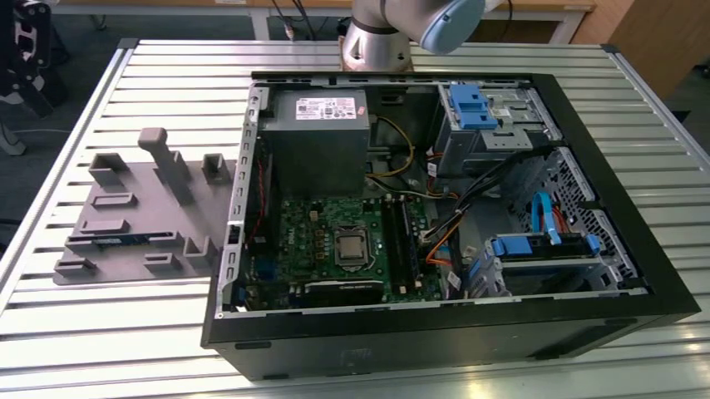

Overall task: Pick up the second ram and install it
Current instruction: 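Pick up the second ram and move it above second insertion slot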

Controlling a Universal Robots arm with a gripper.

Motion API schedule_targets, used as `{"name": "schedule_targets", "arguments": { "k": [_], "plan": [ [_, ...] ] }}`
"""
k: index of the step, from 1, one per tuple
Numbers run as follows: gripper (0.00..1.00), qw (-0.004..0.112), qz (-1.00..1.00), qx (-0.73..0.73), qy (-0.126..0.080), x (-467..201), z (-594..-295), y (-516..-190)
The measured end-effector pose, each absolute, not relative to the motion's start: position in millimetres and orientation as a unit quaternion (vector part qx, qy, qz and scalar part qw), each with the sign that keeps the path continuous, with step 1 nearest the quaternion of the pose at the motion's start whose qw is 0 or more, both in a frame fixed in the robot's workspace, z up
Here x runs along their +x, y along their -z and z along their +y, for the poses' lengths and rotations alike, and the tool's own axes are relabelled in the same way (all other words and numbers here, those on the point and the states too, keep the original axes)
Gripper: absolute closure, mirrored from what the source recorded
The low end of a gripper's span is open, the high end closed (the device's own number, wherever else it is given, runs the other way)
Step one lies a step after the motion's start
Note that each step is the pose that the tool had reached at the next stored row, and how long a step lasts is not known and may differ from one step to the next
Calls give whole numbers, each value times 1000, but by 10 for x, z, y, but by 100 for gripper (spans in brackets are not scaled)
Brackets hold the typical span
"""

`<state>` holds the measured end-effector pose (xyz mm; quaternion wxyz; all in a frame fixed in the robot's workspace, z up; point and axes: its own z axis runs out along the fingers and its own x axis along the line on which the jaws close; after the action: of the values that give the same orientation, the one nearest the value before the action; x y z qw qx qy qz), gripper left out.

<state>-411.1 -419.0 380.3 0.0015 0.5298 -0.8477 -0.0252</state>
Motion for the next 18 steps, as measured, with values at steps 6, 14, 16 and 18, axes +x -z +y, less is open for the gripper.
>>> {"name": "schedule_targets", "arguments": {
  "k": [6,14,16,18],
  "plan": [
    [89,3,-819,573,25,-4110,-4190,-3796],
    [89,4,-787,617,25,-4111,-4190,-3785],
    [89,4,-780,625,25,-4111,-4190,-3783],
    [89,5,-773,634,25,-4110,-4190,-3780]
  ]
}}
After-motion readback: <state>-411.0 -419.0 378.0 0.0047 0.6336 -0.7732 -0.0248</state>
